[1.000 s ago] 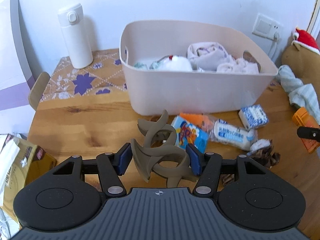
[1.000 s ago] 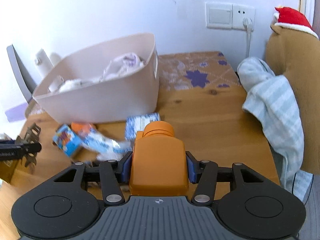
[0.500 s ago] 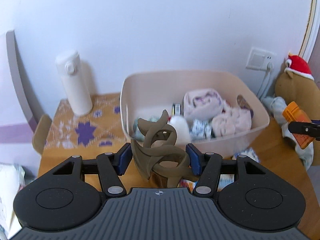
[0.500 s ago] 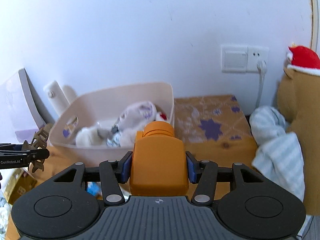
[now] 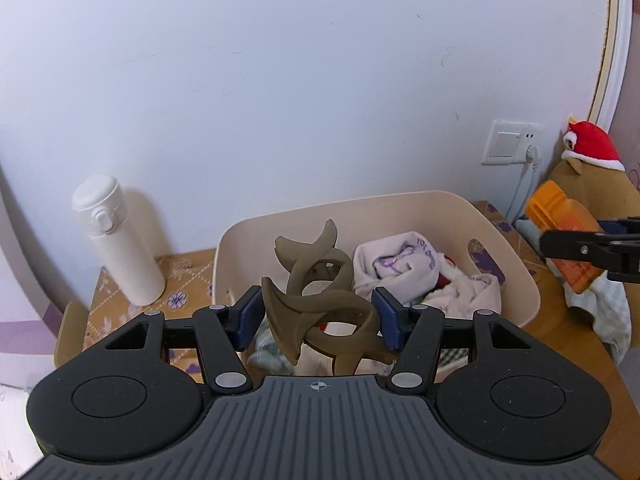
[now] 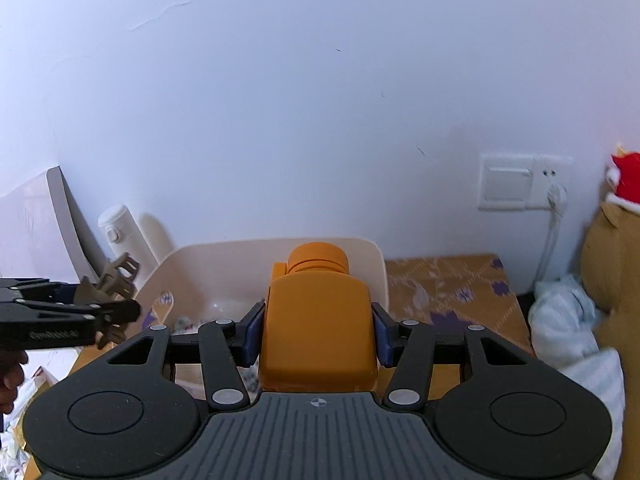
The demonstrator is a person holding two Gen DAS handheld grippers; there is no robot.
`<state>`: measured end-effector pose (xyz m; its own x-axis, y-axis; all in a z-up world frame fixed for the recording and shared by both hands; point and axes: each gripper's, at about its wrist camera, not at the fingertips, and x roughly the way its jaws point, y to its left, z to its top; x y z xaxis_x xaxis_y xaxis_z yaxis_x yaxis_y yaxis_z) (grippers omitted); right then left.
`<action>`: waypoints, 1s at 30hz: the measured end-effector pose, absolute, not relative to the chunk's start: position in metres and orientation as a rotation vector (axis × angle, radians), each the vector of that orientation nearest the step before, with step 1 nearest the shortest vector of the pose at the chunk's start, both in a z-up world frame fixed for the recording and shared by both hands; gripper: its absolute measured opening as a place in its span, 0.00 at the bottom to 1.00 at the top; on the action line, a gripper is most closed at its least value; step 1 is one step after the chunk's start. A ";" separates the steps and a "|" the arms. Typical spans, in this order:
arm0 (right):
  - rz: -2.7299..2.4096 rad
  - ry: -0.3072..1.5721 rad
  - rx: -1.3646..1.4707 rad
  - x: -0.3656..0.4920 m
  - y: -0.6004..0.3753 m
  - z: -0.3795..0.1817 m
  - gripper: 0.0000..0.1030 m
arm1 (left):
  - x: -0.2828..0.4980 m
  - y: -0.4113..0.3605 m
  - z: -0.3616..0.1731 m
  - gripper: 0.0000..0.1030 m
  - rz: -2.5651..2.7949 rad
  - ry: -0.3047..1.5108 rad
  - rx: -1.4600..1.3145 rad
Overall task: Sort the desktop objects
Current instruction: 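Carry the beige clip and orange bottle over the cream basket, then lower clip and bottle into the basket and open both grippers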
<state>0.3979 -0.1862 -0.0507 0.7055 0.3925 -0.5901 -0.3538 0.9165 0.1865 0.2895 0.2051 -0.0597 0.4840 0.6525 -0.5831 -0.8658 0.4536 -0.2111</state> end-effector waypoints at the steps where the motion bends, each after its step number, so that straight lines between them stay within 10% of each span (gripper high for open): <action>1: 0.416 0.668 0.059 0.402 -0.183 -0.051 0.49 | 0.292 0.209 -0.060 0.58 0.976 0.460 -0.529; 30: 0.405 0.818 -0.118 0.494 -0.113 -0.125 0.49 | 0.347 0.286 -0.122 0.59 0.997 0.676 -0.714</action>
<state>0.4939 -0.1128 -0.1252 0.6124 0.3051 -0.7293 -0.3953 0.9171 0.0518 0.3472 0.2863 -0.1224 0.3858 0.4973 -0.7771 -0.9060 0.3634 -0.2172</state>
